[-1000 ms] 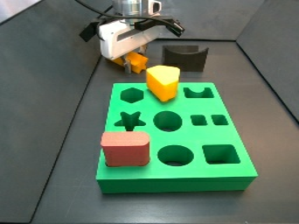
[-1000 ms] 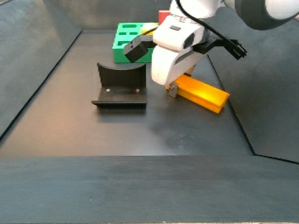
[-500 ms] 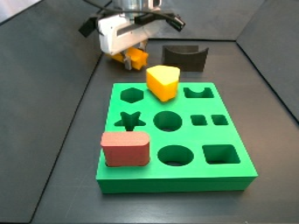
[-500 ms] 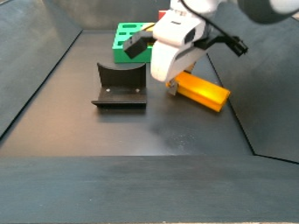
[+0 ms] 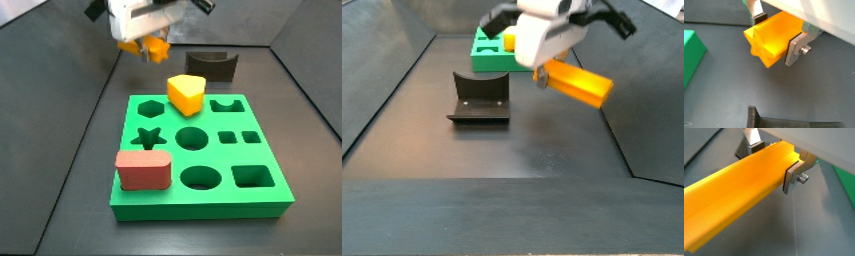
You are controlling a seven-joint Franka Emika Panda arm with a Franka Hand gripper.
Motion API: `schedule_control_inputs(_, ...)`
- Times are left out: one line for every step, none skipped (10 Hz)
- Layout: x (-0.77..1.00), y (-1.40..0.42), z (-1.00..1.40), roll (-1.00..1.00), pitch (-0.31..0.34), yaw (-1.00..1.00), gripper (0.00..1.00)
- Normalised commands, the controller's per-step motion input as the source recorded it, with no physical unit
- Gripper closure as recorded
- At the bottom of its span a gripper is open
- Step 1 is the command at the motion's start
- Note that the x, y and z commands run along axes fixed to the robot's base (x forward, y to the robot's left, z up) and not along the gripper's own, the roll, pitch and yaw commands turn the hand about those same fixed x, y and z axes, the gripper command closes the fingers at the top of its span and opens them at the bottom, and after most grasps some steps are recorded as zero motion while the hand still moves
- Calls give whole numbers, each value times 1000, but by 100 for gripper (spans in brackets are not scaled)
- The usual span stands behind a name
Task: Pick up the star object. Move up. Place the star object on the fixture. Regrasp the star object. Move to above the board. Insert the star object.
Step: Place the star object on the fixture.
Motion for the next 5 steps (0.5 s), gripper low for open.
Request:
schedule_control_inputs(-7, -1, 1000, -4, 10, 3, 100)
schedule_control_inputs(-12, -2, 1000, -6, 17, 3, 100)
schedule_control_inputs(-16, -3, 1000, -8, 21, 4, 100)
schedule_control_inputs(-21, -6, 1000, -11, 25, 5, 100)
schedule_control_inputs(-24, -7, 1000, -12, 29, 5, 100)
